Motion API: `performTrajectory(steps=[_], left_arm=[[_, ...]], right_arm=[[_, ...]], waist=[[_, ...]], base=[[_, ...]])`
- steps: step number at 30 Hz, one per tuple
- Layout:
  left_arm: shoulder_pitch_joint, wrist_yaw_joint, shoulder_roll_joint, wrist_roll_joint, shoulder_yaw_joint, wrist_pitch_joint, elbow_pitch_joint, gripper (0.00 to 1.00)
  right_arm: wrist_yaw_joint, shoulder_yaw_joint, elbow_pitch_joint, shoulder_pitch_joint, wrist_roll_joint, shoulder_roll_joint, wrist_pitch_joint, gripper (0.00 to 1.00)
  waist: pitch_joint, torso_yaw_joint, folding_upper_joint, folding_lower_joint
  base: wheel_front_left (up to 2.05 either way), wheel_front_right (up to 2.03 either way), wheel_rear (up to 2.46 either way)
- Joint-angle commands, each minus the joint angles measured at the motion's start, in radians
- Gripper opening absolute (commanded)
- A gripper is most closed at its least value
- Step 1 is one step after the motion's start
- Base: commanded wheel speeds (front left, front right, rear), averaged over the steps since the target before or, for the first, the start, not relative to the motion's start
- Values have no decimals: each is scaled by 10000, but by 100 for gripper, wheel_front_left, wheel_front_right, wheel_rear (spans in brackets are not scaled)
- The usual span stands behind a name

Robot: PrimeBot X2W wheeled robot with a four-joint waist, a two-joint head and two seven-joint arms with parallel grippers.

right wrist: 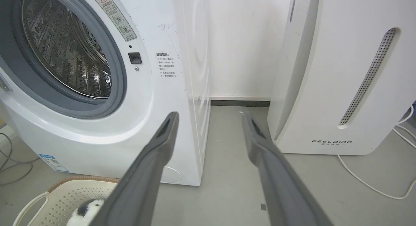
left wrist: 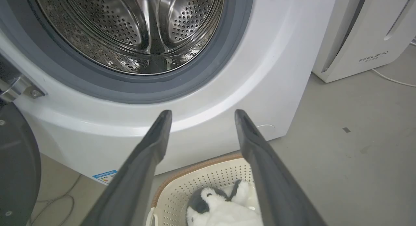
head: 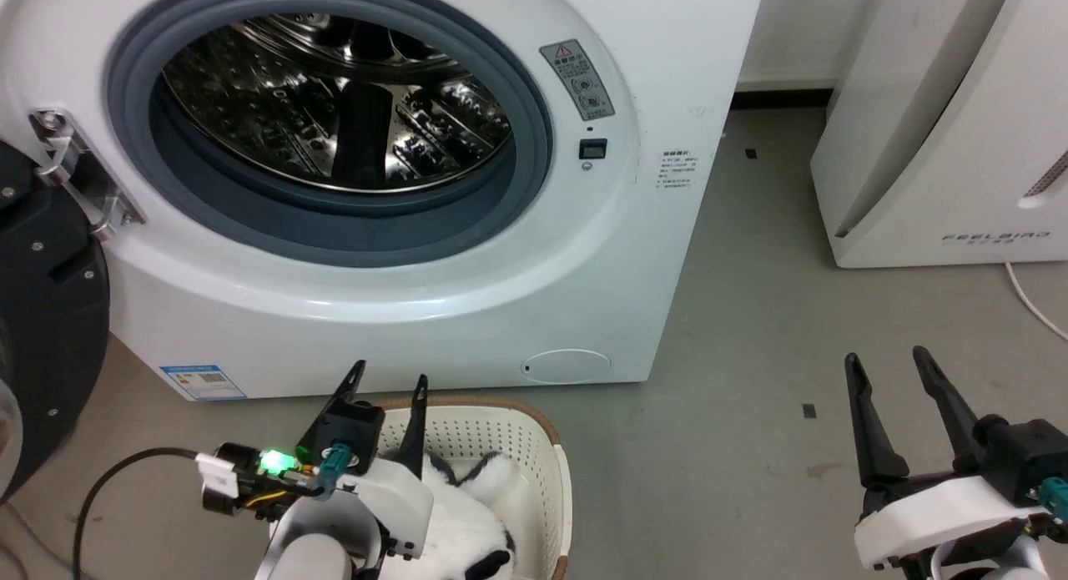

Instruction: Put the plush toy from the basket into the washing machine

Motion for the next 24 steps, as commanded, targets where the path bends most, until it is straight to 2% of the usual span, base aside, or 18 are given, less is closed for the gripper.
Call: performTrajectory(steps=[1, 16, 24], left_arm=[[-273, -28, 62, 99, -136, -94, 241, 100], [-1587, -201, 362, 440, -1200, -400, 2633, 100], [-2352, -285, 620, 635, -1827, -184, 3816, 100]], right_arm=[[-3, -68, -22, -169, 109, -4, -104, 100], [-4, -292, -57, -636, 514, -5, -415, 100], [-5, -431, -104, -929, 766, -5, -603, 100]], waist=[[118, -52, 0, -1], [1106, -437, 0, -1], [1830, -669, 0, -1]], base=[[0, 0, 0], [0, 0, 0], [0, 0, 0]])
